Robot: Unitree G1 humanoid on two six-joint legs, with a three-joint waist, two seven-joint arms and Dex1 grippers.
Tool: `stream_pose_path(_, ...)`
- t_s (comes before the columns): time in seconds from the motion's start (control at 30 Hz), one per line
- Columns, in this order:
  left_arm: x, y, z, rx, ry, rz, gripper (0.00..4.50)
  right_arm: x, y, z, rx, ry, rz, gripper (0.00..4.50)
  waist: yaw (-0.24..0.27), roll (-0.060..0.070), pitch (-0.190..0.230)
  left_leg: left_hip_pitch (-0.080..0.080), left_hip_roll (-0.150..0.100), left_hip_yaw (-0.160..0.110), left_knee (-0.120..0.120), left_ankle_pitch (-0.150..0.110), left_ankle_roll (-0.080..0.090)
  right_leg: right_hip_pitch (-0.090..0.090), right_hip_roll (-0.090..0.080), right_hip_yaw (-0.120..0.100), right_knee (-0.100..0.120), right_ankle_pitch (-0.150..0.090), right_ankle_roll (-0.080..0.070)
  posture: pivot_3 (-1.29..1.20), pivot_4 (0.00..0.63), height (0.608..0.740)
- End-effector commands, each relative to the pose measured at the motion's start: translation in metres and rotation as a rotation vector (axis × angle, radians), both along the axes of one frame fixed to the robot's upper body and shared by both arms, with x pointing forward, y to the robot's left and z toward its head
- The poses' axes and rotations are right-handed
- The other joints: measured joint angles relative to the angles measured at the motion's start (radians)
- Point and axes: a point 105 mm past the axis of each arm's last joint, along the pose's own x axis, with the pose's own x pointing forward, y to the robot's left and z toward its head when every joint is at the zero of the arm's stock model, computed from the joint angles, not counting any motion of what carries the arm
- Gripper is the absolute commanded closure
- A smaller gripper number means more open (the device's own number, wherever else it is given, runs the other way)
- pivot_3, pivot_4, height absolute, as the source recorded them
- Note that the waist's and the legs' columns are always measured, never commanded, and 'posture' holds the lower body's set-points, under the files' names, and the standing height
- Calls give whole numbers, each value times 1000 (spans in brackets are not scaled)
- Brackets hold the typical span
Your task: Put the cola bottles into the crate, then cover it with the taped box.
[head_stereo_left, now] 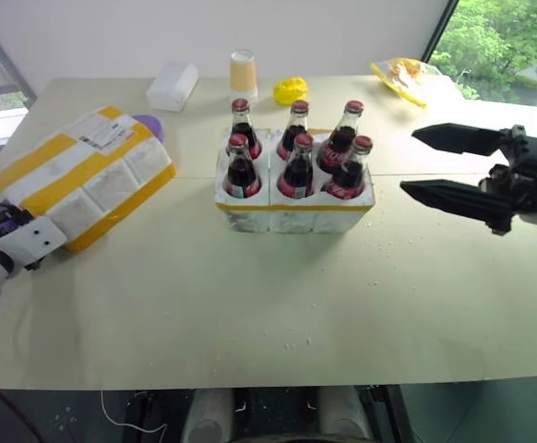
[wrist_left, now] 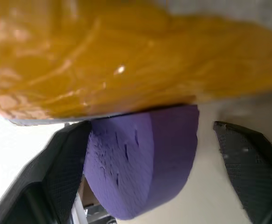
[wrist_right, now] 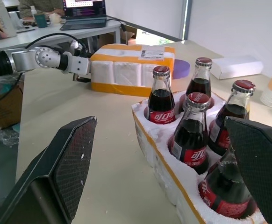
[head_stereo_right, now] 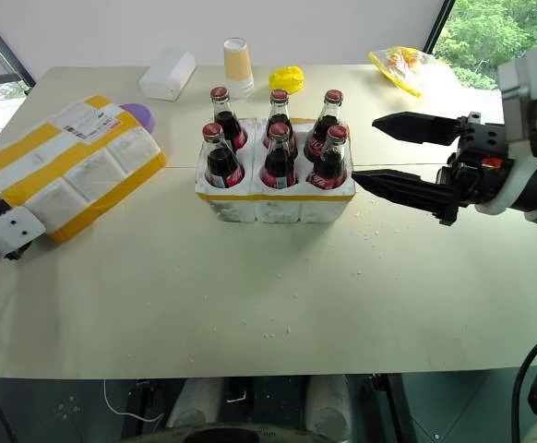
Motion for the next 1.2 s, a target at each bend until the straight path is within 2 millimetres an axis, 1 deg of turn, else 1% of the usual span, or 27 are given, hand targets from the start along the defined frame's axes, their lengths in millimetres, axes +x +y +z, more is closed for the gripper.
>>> stream_pose_path(0.03,3,-1,0,14,-3,-18,2395,-7,-4,11,-13,-58,-23,0,0,0,0,0,0,0,0,0,0,0,0,0,0,0,0,0,150,740)
stream_pose_path(0.07,4,-1,0,15,-5,-20,2905,-7,-5,11,-12,-58,-26,0,1,0,0,0,0,0,0,0,0,0,0,0,0,0,0,0,150,740)
stream_pose_path(0.13,5,-1,4,17,-27,-21,3717,-6,-8,10,-17,-56,-41,0,2,2,-2,1,0,0,0,-1,1,1,0,0,0,0,0,0,150,740)
stream_pose_path(0.17,6,0,7,16,-42,-17,3902,-6,-9,10,-18,-57,-48,0,1,2,-2,1,0,0,0,-1,2,1,0,0,0,0,0,0,150,740)
stream_pose_path(0.2,7,1,10,18,-51,-13,3984,-5,-11,10,-18,-57,-54,0,1,2,-2,1,-1,0,0,-1,2,1,-1,0,0,0,0,0,150,740)
stream_pose_path(0.27,8,2,17,25,-67,-9,3996,-4,-13,10,-17,-59,-64,0,1,2,-2,1,0,0,0,-1,2,1,0,0,1,0,0,0,150,740)
stream_pose_path(0.37,13,-1,41,47,-121,-30,3996,-1,-18,10,-23,-65,-90,0,2,2,-2,1,0,0,0,-1,2,1,0,0,1,0,0,0,150,740)
stream_pose_path(0.43,19,-6,64,54,-180,-54,3996,0,-20,9,-34,-64,-103,0,4,1,-2,1,0,0,1,-1,2,2,0,0,1,0,0,0,150,740)
stream_pose_path(0.53,32,-17,112,64,-291,-100,3996,1,-27,9,-35,-42,-119,0,14,-1,-1,0,0,0,2,0,1,1,0,0,1,0,0,0,150,740)
stream_pose_path(0.6,41,-29,139,61,-349,-145,3996,0,-32,9,-27,-18,-127,0,21,-2,-1,-1,0,0,3,0,0,2,1,0,1,0,0,0,150,740)
stream_pose_path(0.67,50,-46,167,67,-399,-210,3996,-2,-34,10,-41,-30,-137,0,25,-3,-1,-1,-1,0,4,0,0,2,1,0,1,0,0,0,150,740)
stream_pose_path(0.8,63,-81,211,92,-478,-337,3996,0,-38,7,-55,-51,-178,0,21,-3,-1,-1,-3,1,5,0,1,5,2,-1,0,0,1,0,150,740)
stream_pose_path(0.87,69,-110,228,67,-505,-440,3996,-1,-39,5,-53,-53,-180,0,21,-3,-1,0,-3,3,6,0,1,5,2,-1,0,0,1,0,150,740)
stream_pose_path(0.9,71,-128,234,45,-510,-504,3996,-2,-39,5,-51,-54,-183,0,21,-3,-1,0,-3,3,6,0,1,5,2,-1,0,0,1,0,150,740)
stream_pose_path(0.97,74,-163,239,23,-503,-629,3996,-2,-39,4,-48,-57,-190,0,23,-3,-1,0,-3,3,6,0,1,6,2,-1,0,0,1,0,150,740)
stream_pose_path(1.0,74,-174,239,20,-496,-669,3996,-2,-39,4,-48,-58,-193,0,22,-3,-1,0,-3,2,7,0,1,6,3,-1,0,0,1,0,150,740)
stream_pose_path(1.1,70,-226,238,9,-476,-852,3996,-3,-42,3,-41,-60,-211,0,22,-4,-1,0,-3,2,7,0,1,6,3,-1,0,0,2,0,150,740)
stream_pose_path(1.17,65,-252,234,9,-453,-945,3996,-4,-43,2,-35,-61,-218,0,22,-4,-1,0,-3,2,8,1,1,7,3,-1,0,0,2,0,150,740)
stream_pose_path(1.2,64,-260,231,9,-440,-974,3996,-4,-42,1,-33,-61,-220,0,22,-4,-1,0,-3,2,8,1,1,7,3,-1,0,0,2,0,150,740)
